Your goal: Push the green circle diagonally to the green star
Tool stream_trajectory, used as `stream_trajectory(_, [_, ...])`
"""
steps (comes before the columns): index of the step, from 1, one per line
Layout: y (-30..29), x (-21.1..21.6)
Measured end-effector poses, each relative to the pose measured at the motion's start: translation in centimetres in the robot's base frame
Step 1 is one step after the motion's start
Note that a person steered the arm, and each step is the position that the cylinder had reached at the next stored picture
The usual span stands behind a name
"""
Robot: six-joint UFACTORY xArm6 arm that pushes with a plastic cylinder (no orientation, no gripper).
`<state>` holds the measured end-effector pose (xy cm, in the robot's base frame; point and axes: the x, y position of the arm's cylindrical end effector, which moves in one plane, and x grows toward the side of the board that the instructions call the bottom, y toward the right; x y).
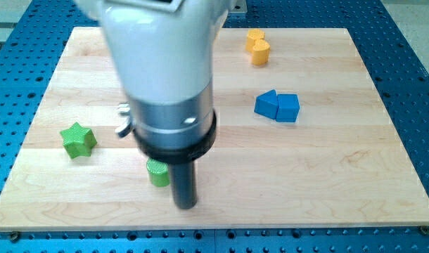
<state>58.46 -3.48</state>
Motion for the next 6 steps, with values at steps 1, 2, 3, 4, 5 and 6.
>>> stream_trajectory(1, [-0.4,-0.3])
stream_trajectory(2, [-2.1,-0.6])
stream_trajectory(3, [-3.7,-2.3])
stream_trajectory(4, [-3.0,-2.4])
stream_trajectory(5, [-2.6,-3.9])
stream_trajectory(6, [-7.1,-4.1])
